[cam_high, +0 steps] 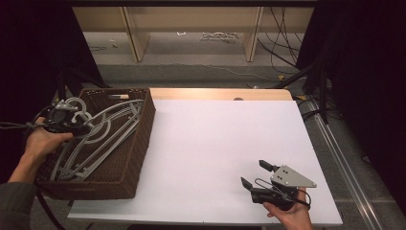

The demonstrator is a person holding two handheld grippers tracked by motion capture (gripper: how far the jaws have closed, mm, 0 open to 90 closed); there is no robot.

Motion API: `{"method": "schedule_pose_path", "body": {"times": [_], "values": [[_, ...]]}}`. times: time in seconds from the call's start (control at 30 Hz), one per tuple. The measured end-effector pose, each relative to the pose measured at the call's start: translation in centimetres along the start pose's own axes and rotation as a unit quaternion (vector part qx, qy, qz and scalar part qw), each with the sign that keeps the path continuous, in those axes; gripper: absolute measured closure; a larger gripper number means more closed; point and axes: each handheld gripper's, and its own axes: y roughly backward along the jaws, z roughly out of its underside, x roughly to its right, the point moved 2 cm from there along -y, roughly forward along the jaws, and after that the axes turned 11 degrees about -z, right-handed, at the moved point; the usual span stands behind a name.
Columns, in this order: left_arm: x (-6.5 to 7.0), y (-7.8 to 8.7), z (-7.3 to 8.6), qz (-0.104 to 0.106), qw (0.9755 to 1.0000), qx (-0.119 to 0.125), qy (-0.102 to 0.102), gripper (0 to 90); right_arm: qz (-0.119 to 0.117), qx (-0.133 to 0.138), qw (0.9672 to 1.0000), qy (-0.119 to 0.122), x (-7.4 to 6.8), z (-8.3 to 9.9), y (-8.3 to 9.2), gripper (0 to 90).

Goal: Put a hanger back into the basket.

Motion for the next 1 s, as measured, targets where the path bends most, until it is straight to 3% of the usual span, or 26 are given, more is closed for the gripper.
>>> {"method": "schedule_pose_path", "body": {"times": [0.17, 0.2, 0.23, 0.3, 0.37, 0.4, 0.53, 0.57, 0.6, 0.7, 0.73, 0.77, 0.83, 0.9, 0.93, 1.0], "values": [[0.4, -0.9, 0.0, 0.004, 0.9998, -0.006, -0.018, 80.4, -0.002, 0.003, 1.0, 0.002, 0.1, 0.1, -0.1, 18.9], [0.5, -0.9, 0.1, 0.001, 0.9999, -0.01, -0.003, 80.4, -0.002, 0.003, 1.0, 0.001, 0.1, 0.1, -0.1, 18.9], [0.3, -1.0, 0.1, 0.004, 1.0, -0.005, -0.007, 80.4, -0.002, 0.003, 1.0, 0.001, 0.1, 0.1, -0.1, 18.9], [0.2, -1.1, 0.4, -0.003, 0.9999, -0.011, 0.01, 80.2, -0.003, 0.004, 1.0, 0.001, 0.1, 0.1, -0.1, 18.9], [0.0, -1.6, 0.6, -0.003, 1.0, -0.007, 0.002, 80.1, -0.003, 0.004, 1.0, 0.002, 0.1, 0.1, -0.1, 18.9], [0.0, -1.6, 0.7, -0.012, 0.9998, -0.016, 0.008, 80.0, -0.003, 0.004, 1.0, 0.001, 0.1, 0.1, -0.1, 18.9], [-0.4, -2.5, 0.9, -0.014, 0.9997, -0.02, 0.009, 78.7, -0.003, 0.004, 1.0, 0.001, 0.1, 0.1, -0.1, 18.9], [-0.5, -2.7, 1.0, -0.014, 0.9996, -0.024, 0.005, 78.3, 0.0, -0.01, 1.0, -0.001, 0.1, 0.1, 0.1, 18.9], [-0.4, -2.8, 1.1, -0.02, 0.999, -0.034, 0.022, 77.9, -0.001, -0.004, 1.0, -0.001, 0.1, 0.1, 0.0, 18.9], [-0.7, -3.0, 1.2, -0.025, 0.999, -0.032, 0.018, 74.9, -0.001, -0.004, 1.0, -0.001, 0.1, 0.1, 0.0, 18.9], [-1.1, -3.0, 1.1, -0.02, 0.9996, -0.021, 0.001, 72.4, -0.001, -0.004, 1.0, -0.001, 0.1, 0.1, 0.0, 18.9], [-0.7, -2.7, 1.3, -0.029, 0.9983, -0.03, 0.041, 69.4, -0.001, -0.004, 1.0, -0.001, 0.2, 0.1, 0.0, 18.9], [-1.2, -2.5, 1.1, -0.023, 0.9995, -0.015, 0.015, 69.0, -0.002, -0.004, 1.0, -0.001, 0.1, 0.1, 0.0, 18.9], [-1.1, -2.0, 1.1, -0.027, 0.9989, -0.008, 0.037, 66.5, -0.002, -0.004, 1.0, -0.001, 0.1, 0.1, 0.0, 18.9], [-0.9, -1.6, 1.0, -0.03, 0.9977, -0.008, 0.06, 64.7, -0.002, -0.004, 1.0, -0.001, 0.1, 0.1, 0.0, 18.9], [-0.8, -1.2, 0.9, -0.025, 0.9976, 0.001, 0.065, 62.4, -0.001, -0.004, 1.0, -0.001, 0.1, 0.1, 0.0, 18.9]]}}
